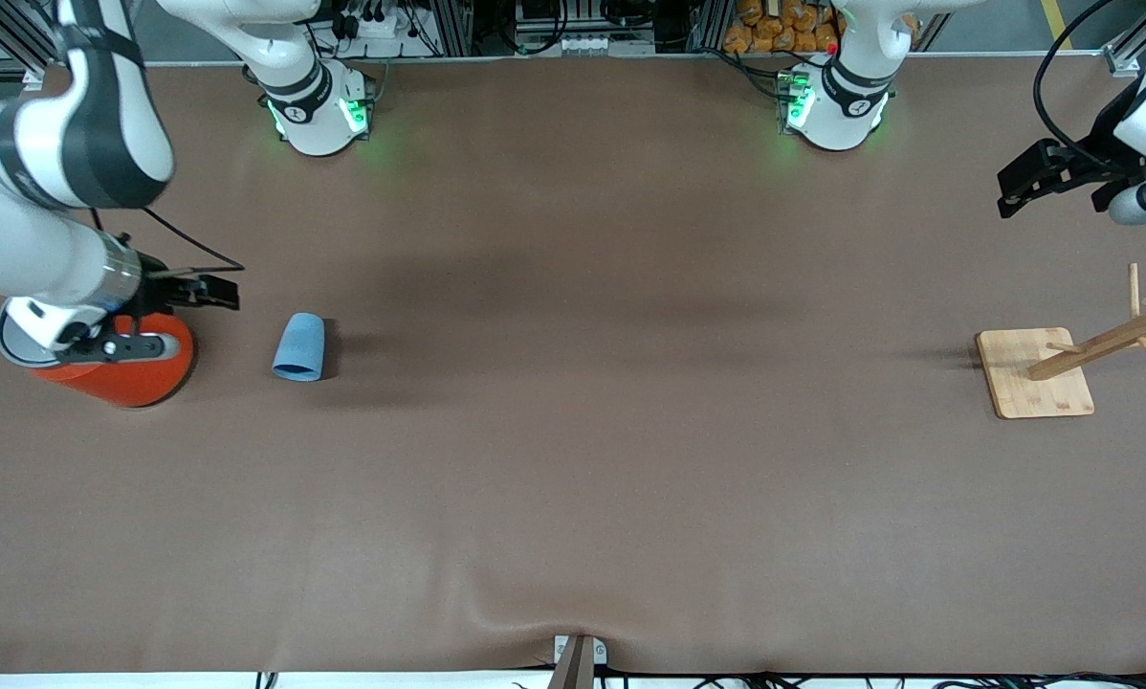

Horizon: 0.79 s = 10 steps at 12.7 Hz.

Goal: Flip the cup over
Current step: 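Reach the right gripper to the blue cup and grasp it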

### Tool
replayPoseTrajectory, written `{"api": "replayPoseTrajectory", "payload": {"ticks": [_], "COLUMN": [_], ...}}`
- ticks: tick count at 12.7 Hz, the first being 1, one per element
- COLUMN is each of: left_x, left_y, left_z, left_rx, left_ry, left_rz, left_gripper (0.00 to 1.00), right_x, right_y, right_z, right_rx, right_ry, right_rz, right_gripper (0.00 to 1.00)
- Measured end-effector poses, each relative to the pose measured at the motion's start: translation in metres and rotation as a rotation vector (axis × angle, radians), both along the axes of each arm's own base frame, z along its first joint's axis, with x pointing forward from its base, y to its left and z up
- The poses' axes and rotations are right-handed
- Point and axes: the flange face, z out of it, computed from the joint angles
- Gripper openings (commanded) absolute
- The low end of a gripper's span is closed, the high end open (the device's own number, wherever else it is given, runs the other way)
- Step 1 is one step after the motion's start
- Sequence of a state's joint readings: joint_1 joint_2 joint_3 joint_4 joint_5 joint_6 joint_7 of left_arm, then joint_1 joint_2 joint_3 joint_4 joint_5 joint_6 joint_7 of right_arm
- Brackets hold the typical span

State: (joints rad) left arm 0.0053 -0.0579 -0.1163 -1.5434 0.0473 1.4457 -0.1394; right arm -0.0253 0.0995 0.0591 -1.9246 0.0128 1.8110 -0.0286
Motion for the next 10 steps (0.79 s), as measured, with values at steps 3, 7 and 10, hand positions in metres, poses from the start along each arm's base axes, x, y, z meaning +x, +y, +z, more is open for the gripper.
{"api": "replayPoseTrajectory", "payload": {"ticks": [3, 7, 10], "left_x": [0.002, 0.003, 0.007], "left_y": [0.000, 0.000, 0.001], "left_z": [-0.004, -0.005, -0.012], "left_rx": [0.000, 0.000, 0.000], "left_ry": [0.007, 0.010, 0.022], "left_rz": [0.000, 0.001, 0.002], "left_gripper": [1.00, 1.00, 1.00], "right_x": [-0.014, -0.027, -0.030], "right_y": [0.023, 0.027, 0.023], "right_z": [-0.058, -0.132, -0.173], "right_rx": [0.002, 0.010, 0.013], "right_ry": [0.007, -0.040, -0.069], "right_rz": [0.045, 0.072, 0.068], "right_gripper": [1.00, 1.00, 1.00]}}
